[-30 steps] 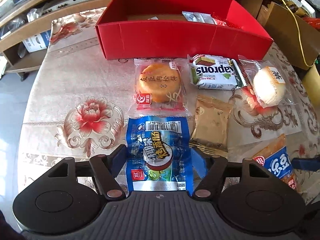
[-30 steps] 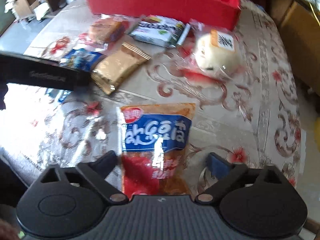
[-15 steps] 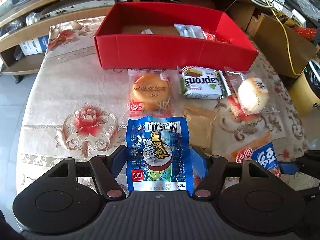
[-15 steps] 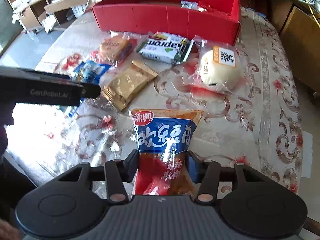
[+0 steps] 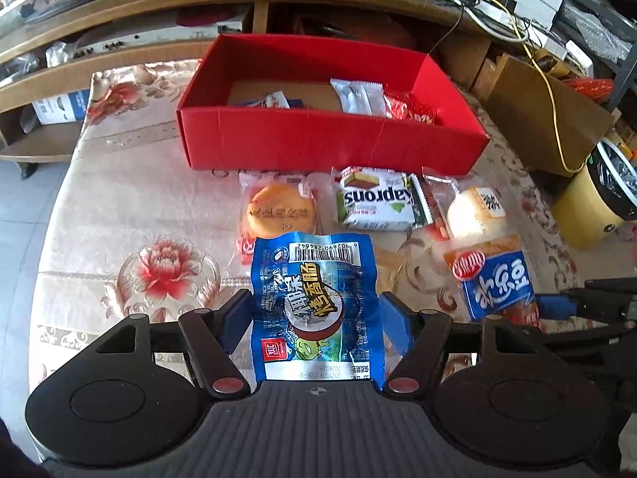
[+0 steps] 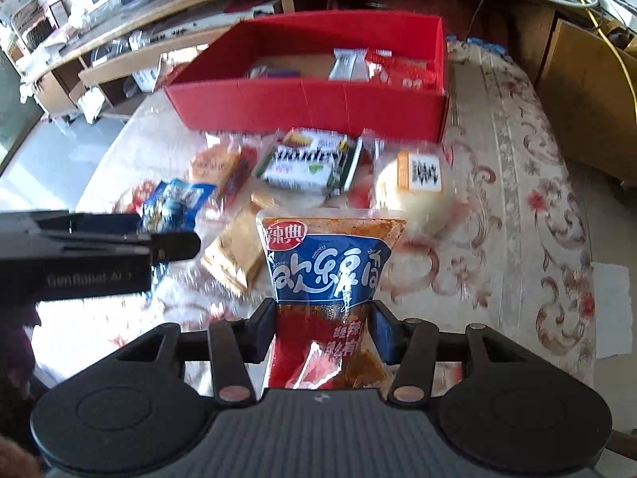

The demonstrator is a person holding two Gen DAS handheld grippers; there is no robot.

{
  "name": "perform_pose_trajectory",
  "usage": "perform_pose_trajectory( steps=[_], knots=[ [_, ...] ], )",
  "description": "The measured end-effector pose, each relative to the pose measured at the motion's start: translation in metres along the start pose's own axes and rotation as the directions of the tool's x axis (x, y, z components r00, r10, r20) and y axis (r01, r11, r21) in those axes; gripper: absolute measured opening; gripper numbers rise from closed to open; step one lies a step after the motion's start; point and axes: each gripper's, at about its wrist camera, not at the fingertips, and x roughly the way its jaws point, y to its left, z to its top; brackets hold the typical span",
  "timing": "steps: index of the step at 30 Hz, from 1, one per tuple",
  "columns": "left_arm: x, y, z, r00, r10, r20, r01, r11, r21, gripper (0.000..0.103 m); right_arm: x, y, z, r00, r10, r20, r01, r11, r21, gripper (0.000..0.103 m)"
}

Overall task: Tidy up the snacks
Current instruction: 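Carry both held packets up and over the red box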

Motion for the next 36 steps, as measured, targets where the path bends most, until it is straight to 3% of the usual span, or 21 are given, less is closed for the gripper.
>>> perform_pose_trajectory(
  steps=[12,36],
  knots=[
    [-0.001,-0.002,0.015,0.998,0.031,0.049,-0.031,1.0,0.0,0.074,-0.004,-0.001,0.034,0.998,0.015,0.069,-0.017,0.999,0.034,0.049],
    [-0.004,-0.01,0.042,0.991,0.067,0.119,-0.069,0.997,0.016,0.074,-0.008,-0.006,0.063,0.992,0.029,0.121,-0.037,0.997,0.062,0.049]
  ],
)
